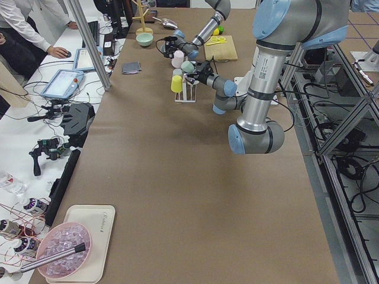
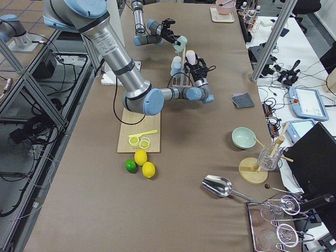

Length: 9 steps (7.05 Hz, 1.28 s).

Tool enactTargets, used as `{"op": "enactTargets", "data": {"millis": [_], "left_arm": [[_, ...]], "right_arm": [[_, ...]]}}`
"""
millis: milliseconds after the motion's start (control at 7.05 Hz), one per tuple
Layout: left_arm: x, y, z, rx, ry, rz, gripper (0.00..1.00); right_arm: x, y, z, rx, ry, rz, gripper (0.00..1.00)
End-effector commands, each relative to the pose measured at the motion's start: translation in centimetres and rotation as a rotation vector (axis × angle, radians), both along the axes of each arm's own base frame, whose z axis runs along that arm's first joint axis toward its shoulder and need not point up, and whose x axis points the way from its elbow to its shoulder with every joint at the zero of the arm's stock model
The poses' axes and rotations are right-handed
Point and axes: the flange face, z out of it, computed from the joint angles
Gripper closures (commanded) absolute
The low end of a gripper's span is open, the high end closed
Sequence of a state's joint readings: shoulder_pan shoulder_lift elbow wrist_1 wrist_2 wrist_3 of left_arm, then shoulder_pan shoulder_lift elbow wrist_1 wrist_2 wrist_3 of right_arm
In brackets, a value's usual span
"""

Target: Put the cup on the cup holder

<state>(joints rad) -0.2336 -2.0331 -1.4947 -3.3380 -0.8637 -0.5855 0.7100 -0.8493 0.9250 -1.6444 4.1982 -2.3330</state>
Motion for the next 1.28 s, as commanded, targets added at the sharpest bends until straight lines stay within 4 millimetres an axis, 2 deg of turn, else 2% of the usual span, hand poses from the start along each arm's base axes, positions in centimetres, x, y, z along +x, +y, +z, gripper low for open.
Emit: {"op": "enactTargets", "data": {"millis": [0, 142, 284, 426, 568, 709, 851, 1135], "left_arm": [[0.3, 0.0, 0.3, -0.003, -0.006, 0.001, 1.0], [0.3, -0.1, 0.4, -0.003, -0.009, 0.001, 1.0], [0.5, 0.0, 0.6, -0.004, -0.012, 0.003, 1.0], [0.6, -0.1, 0.8, -0.004, -0.017, 0.001, 1.0], [0.4, -0.1, 0.6, 0.003, -0.021, -0.004, 0.79], [0.3, 0.0, 0.4, 0.032, -0.063, -0.028, 0.05], [0.1, 0.0, 0.3, 0.036, -0.052, -0.029, 0.02], [0.2, 0.0, 0.4, 0.035, -0.053, -0.028, 0.02]], "right_arm": [[-0.1, 0.5, 0.5, -0.004, 0.004, -0.007, 0.5], [0.1, 0.4, 0.4, -0.004, 0.001, -0.005, 0.09], [0.7, -0.2, 0.1, -0.001, -0.002, 0.005, 0.0], [1.1, -0.7, 0.0, -0.001, -0.001, 0.012, 0.0], [2.0, -1.6, -0.7, 0.002, -0.009, 0.026, 0.0], [3.3, -2.6, -1.6, 0.009, -0.02, 0.046, 0.0], [5.1, -4.1, -2.2, -0.009, -0.019, 0.065, 0.0], [7.3, -5.8, -4.1, -0.112, 0.055, -0.031, 0.01]]}}
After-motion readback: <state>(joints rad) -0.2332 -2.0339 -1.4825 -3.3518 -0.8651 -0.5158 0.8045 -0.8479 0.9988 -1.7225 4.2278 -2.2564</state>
